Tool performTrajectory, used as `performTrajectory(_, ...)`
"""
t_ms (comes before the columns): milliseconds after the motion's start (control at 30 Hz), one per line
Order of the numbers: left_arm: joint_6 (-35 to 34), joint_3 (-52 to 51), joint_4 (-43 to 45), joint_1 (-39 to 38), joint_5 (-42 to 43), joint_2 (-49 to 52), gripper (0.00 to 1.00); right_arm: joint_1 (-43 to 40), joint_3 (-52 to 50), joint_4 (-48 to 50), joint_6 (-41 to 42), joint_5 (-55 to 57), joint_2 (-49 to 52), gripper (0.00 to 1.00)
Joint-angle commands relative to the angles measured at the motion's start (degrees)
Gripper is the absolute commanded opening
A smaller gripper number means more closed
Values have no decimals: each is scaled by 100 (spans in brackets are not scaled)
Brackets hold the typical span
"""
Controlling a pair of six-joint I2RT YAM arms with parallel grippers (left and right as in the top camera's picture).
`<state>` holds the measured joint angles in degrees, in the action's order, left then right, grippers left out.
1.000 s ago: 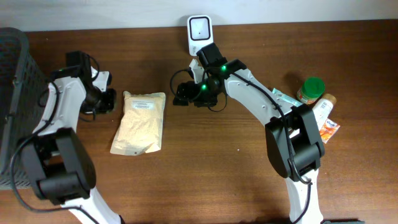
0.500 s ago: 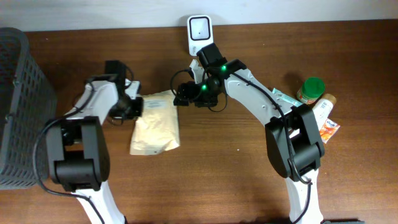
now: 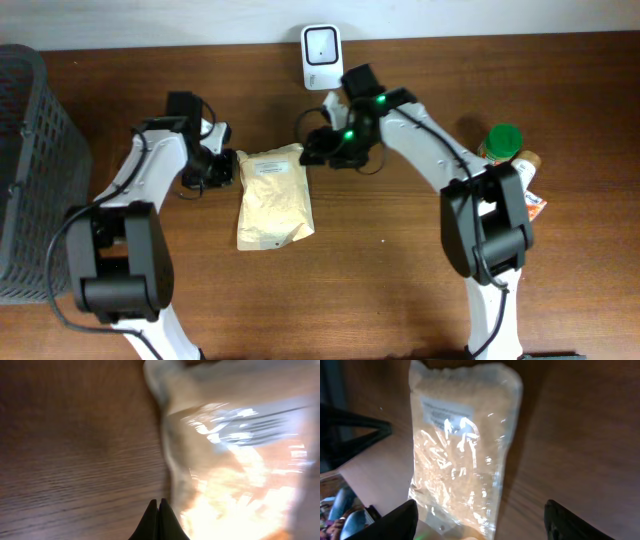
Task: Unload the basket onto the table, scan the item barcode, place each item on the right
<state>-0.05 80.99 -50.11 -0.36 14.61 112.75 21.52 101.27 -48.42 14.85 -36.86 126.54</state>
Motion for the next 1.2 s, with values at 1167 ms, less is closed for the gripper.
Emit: performTrajectory(1167,68,-92,236,-33,962,1051,0,925,-431,1482,824,-1246,1276,36)
